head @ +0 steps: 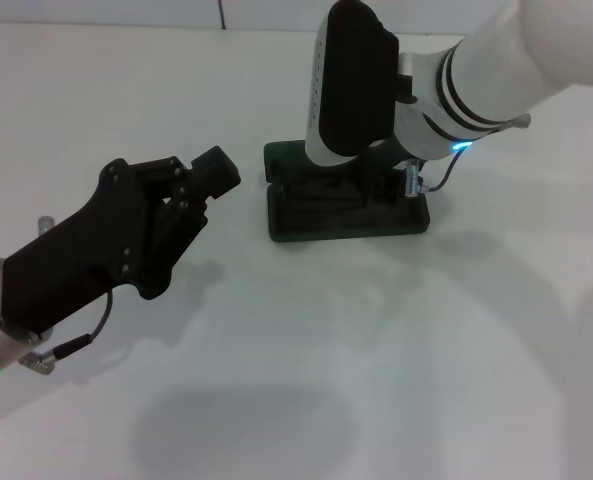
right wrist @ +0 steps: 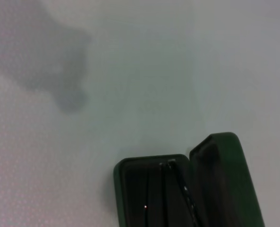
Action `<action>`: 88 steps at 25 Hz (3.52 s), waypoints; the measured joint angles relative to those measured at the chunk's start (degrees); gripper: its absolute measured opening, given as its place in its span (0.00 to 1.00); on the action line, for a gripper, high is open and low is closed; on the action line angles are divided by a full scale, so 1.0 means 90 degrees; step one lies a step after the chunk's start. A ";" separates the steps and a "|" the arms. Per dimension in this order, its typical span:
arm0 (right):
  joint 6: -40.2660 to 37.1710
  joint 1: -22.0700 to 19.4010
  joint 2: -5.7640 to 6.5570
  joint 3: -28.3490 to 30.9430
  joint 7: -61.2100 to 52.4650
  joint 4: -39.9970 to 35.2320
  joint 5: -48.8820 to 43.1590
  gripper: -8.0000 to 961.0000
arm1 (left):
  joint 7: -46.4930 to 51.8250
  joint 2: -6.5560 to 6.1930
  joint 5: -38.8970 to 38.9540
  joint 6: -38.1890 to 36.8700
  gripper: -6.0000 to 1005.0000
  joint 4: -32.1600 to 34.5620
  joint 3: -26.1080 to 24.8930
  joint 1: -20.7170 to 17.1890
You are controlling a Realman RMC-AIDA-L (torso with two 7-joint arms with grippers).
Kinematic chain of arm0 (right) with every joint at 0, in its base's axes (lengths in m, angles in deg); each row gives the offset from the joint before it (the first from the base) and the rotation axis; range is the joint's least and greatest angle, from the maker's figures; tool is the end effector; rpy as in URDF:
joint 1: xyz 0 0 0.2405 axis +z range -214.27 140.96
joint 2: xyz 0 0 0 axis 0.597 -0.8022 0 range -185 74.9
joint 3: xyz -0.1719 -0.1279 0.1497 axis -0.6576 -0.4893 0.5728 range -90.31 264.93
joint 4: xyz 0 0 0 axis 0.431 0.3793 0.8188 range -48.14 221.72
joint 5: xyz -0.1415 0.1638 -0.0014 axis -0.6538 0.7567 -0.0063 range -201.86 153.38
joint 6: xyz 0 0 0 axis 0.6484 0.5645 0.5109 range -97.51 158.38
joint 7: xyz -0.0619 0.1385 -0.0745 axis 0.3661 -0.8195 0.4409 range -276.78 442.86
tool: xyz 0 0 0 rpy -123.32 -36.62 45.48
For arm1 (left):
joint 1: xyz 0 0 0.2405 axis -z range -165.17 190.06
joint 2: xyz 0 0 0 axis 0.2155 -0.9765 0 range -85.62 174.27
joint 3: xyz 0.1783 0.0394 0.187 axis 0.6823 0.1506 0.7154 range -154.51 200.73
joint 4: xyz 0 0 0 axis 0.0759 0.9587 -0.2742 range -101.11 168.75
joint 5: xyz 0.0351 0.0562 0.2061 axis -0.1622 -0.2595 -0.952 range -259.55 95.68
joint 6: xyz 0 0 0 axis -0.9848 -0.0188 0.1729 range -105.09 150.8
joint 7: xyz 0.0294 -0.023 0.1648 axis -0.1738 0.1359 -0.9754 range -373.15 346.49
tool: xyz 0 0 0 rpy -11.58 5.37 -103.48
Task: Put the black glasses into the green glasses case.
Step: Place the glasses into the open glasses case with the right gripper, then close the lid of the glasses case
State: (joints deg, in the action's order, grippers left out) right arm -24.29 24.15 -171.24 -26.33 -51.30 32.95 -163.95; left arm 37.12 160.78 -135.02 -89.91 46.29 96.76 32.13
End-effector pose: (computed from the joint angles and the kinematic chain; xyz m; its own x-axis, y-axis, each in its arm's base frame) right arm 0.0766 0.4235 -0.1363 0.8923 0.1119 0.4373 0.2692 -0.9096 -0.3164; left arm -0.2402 0.2496 -0.0085 0.3079 0.0293 0.9510 0.3620 -0.9280 -0.0886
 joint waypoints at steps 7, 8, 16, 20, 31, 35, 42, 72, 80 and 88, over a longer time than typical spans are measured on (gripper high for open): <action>0.0005 -0.0007 0.0000 -0.0068 0.0007 -0.0051 -0.0008 0.05 | 0.0000 0.0000 -0.0009 0.0001 0.03 0.0000 0.0000 0.0000; 0.0006 -0.0022 0.0000 -0.0068 0.0007 -0.0076 -0.0009 0.06 | 0.0000 0.0000 -0.0009 0.0001 0.03 0.0000 0.0000 0.0000; -0.0058 -0.0343 0.0000 0.0003 0.0001 -0.0503 -0.0071 0.29 | 0.0000 -0.0002 -0.0011 -0.0002 0.03 0.0000 0.0000 -0.0006; -0.0221 -0.0760 0.0000 0.0057 -0.0019 -0.1055 -0.0190 0.38 | 0.0000 -0.0002 -0.0010 -0.0019 0.03 0.0000 0.0000 0.0001; -0.0279 -0.3307 0.0032 0.1378 0.0087 -0.3217 0.0917 0.37 | 0.0661 -0.0395 0.0883 0.0189 0.03 0.0142 -0.0029 0.0246; -0.0776 -0.4331 0.0048 0.2566 0.1123 -0.3519 0.2504 0.36 | 0.1323 -0.0885 0.1074 0.0946 0.04 0.0147 -0.0014 0.0766; -0.3463 -0.5315 0.0065 0.5206 0.2782 -0.2777 0.4359 0.13 | 0.2632 -0.1279 -0.0382 0.3043 0.04 0.0163 0.0022 0.2351; -0.3940 -0.4857 0.0099 0.7101 0.4410 0.0743 0.5065 0.15 | 0.3909 0.0027 -0.3693 0.6288 0.22 0.1140 0.0011 0.2998; -0.3893 -0.4839 0.0090 0.7085 0.4430 0.0815 0.5065 0.15 | 0.3958 0.0079 -0.3876 0.6511 0.22 0.1073 0.0011 0.3037; -0.3917 -0.4769 0.0087 0.7077 0.4483 0.0891 0.5097 0.15 | 0.4231 0.0134 -0.4345 0.6410 0.24 0.1060 0.0020 0.3022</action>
State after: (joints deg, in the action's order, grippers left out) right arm -59.55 -18.77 -170.45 37.36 -10.95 40.97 -118.07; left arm 75.21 161.99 -174.12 -32.22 55.83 96.94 59.33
